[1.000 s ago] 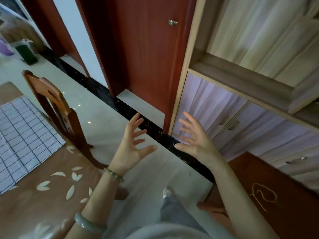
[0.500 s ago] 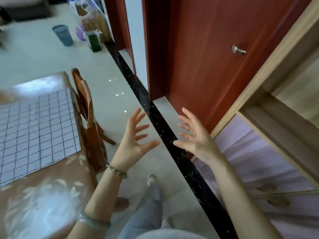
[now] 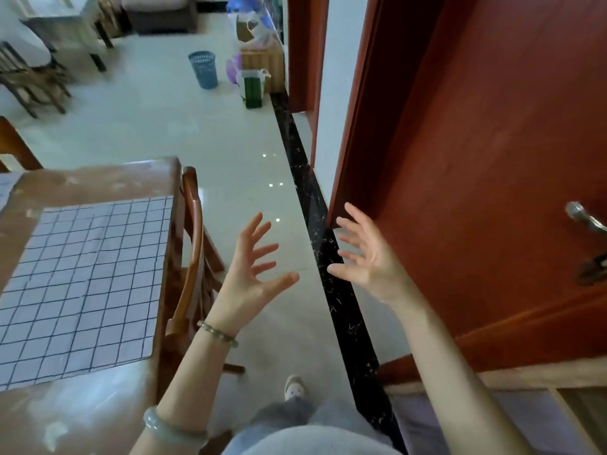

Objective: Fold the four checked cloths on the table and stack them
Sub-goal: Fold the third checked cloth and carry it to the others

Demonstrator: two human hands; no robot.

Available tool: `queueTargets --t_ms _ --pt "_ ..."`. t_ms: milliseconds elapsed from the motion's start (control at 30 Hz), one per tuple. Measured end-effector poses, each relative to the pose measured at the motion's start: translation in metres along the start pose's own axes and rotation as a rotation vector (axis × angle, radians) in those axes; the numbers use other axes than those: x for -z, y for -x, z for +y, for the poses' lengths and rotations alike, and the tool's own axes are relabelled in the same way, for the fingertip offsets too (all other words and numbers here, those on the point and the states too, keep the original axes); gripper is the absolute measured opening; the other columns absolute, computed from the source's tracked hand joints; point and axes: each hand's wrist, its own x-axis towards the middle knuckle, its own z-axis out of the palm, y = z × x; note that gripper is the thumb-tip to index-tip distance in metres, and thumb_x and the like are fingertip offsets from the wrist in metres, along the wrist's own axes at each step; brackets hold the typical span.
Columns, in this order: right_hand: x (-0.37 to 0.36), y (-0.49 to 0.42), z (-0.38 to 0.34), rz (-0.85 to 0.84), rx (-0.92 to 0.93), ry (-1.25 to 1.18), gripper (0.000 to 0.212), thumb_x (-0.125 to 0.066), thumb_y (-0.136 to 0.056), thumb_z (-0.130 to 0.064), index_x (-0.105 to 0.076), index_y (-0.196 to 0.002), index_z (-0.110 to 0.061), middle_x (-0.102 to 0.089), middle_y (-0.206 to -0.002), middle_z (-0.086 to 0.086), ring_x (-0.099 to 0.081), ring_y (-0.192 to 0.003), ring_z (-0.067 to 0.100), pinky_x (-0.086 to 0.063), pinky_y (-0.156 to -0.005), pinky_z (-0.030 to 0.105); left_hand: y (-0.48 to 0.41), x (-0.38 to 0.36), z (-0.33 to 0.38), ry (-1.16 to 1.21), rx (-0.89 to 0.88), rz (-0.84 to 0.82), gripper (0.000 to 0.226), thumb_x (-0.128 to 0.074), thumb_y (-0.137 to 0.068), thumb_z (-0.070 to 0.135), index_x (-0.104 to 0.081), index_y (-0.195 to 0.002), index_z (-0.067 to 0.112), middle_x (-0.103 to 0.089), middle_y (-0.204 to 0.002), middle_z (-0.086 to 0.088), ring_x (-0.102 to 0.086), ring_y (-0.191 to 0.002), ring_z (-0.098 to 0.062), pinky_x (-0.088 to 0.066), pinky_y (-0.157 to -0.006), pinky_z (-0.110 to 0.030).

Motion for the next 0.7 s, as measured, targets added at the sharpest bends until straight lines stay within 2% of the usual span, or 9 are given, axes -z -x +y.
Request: queueTargets --t_ms 133,333,400,500,700 --pt "0.006 -0.054 -0.004 -0.075 -0.015 0.006 0.096 -0.076 -0.063 -0.016 -0.028 -0.145 -0.035 -0.042 -0.142 -0.008 -0.044 -0.129 0.007 -0.04 -0.108 0.035 -0.033 0.011 -0.005 -0.009 0.035 0.085 0.103 -0.08 -0.065 0.029 -0.018 -0.147 0.034 -0.035 -0.147 0.01 -0.052 -0.12 -0.003 -0.049 -0.095 -0.024" --pt "0.008 -0.137 -0.002 -0.214 -0.008 0.02 0.093 -0.076 -0.065 -0.014 -0.03 -0.141 -0.042 -0.043 -0.143 -0.006 -0.046 -0.128 0.008 -0.041 -0.107 0.038 -0.077 0.026 -0.016 -0.014 0.092 0.23 0.106 -0.081 -0.06 0.045 -0.019 -0.145 0.04 -0.034 -0.148 0.01 -0.052 -0.12 -0.004 -0.05 -0.095 -0.031" --pt "0.008 -0.171 -0.002 -0.283 0.011 0.029 0.091 -0.076 -0.066 -0.014 -0.031 -0.138 -0.047 -0.044 -0.141 -0.008 -0.046 -0.128 0.008 -0.042 -0.107 0.037 -0.094 0.03 -0.019 -0.013 0.11 0.295 0.105 -0.082 -0.06 0.043 -0.019 -0.144 0.042 -0.035 -0.147 0.011 -0.052 -0.12 -0.004 -0.05 -0.095 -0.032" --pt "0.007 -0.221 -0.005 -0.405 0.031 0.054 0.088 -0.076 -0.067 -0.015 -0.032 -0.133 -0.053 -0.044 -0.139 -0.012 -0.046 -0.127 0.006 -0.042 -0.106 0.035 -0.121 0.034 -0.023 -0.028 0.141 0.429 0.103 -0.082 -0.062 0.037 -0.02 -0.144 0.04 -0.035 -0.143 0.016 -0.051 -0.118 0.001 -0.049 -0.093 -0.025" --pt "-0.004 -0.312 -0.019 -0.709 0.07 0.077 0.091 -0.075 -0.077 0.001 -0.028 -0.145 -0.038 -0.042 -0.142 -0.008 -0.045 -0.128 0.004 -0.041 -0.107 0.034 -0.159 0.039 -0.026 -0.058 0.221 0.698 0.106 -0.081 -0.062 0.04 -0.018 -0.147 0.037 -0.033 -0.148 0.01 -0.049 -0.123 -0.006 -0.049 -0.096 -0.029"
